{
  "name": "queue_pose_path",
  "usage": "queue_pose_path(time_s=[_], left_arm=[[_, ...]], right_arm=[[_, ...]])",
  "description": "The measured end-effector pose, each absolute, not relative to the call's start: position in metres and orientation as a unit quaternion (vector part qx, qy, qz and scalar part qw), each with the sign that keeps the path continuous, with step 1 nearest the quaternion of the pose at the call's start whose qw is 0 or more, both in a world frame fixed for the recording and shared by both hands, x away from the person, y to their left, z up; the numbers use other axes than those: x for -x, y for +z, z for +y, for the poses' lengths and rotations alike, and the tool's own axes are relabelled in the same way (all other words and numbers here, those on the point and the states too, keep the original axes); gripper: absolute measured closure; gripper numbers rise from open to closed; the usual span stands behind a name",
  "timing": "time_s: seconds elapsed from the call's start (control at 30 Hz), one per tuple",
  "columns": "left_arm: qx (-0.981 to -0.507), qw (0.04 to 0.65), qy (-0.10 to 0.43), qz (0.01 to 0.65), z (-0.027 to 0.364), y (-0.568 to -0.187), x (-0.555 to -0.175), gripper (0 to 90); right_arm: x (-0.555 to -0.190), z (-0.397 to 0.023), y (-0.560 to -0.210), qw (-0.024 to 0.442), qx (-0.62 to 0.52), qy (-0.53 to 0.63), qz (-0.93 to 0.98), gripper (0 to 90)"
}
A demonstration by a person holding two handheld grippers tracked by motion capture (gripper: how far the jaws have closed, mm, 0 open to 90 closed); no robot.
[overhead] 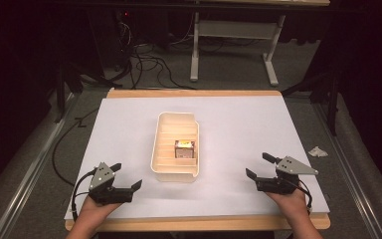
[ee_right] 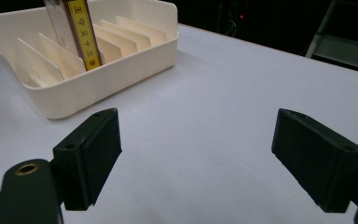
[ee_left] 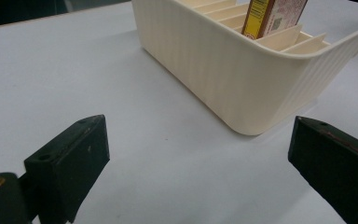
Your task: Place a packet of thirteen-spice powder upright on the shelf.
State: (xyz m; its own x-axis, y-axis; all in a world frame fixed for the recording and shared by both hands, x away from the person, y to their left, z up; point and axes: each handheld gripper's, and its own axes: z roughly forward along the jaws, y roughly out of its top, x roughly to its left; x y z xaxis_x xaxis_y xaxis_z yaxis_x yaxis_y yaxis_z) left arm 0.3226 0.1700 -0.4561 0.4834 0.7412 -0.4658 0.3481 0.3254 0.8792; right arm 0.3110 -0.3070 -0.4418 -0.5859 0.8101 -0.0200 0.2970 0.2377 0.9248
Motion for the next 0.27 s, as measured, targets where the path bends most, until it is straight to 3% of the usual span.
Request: queue_pose_path(time_s=[0.27], left_arm=[[-0.560, 0.655, 0.149, 0.485, 0.1704, -0.4557, -0.3223, 5.6]], right_arm=[[-0.3121, -0.3093, -0.4438, 0.258, -0.381, 0.490, 0.740, 15.8]])
